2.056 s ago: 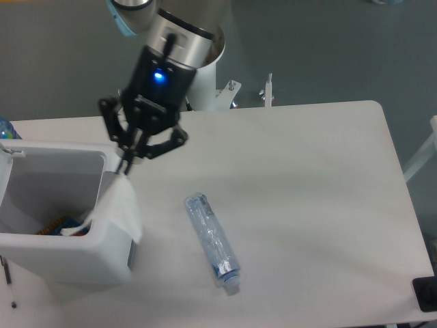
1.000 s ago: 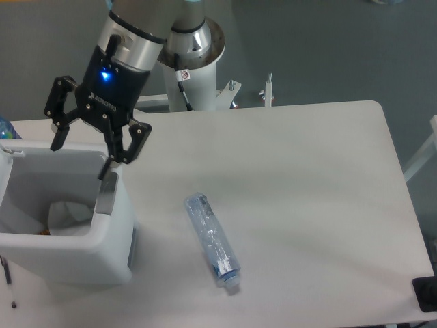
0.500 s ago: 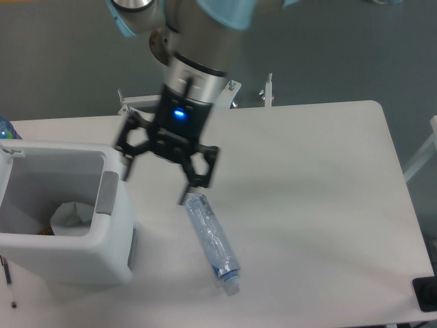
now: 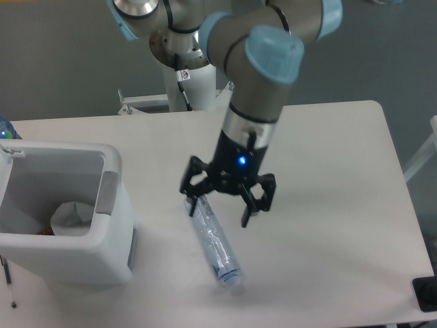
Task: Place the trash in the trash can
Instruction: 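Move the gripper to the cap end of the clear water bottle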
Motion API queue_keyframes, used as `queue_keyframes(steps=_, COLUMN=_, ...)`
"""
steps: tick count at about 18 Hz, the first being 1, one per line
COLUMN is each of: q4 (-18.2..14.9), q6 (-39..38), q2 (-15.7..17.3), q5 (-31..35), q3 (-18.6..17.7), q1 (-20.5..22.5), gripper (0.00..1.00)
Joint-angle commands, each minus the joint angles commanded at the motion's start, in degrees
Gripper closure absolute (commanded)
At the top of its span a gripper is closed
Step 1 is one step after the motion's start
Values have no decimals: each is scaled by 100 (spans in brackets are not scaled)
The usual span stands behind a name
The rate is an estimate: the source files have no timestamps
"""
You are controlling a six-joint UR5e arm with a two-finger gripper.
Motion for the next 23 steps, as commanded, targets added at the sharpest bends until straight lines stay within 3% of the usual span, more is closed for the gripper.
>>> queue_keyframes(steps=2, q4=-423, q6=-9, q2=-325, q5=159, q3=379, q1=0, gripper=0)
queue_keyframes(steps=10, q4=-1487, q6=-299, q2=-1178, q5=572, q3=1451, q1=-9, gripper=0)
queue_keyframes(steps=14, q4=-1865, q6=-466, q2=-1486, q5=896, q3=1725, q1=-88, gripper=0)
queue_keyframes(steps=23, q4=-1919, q6=-958, q2=-1908, q5=1530, q3=1708, q1=-430, gripper=0)
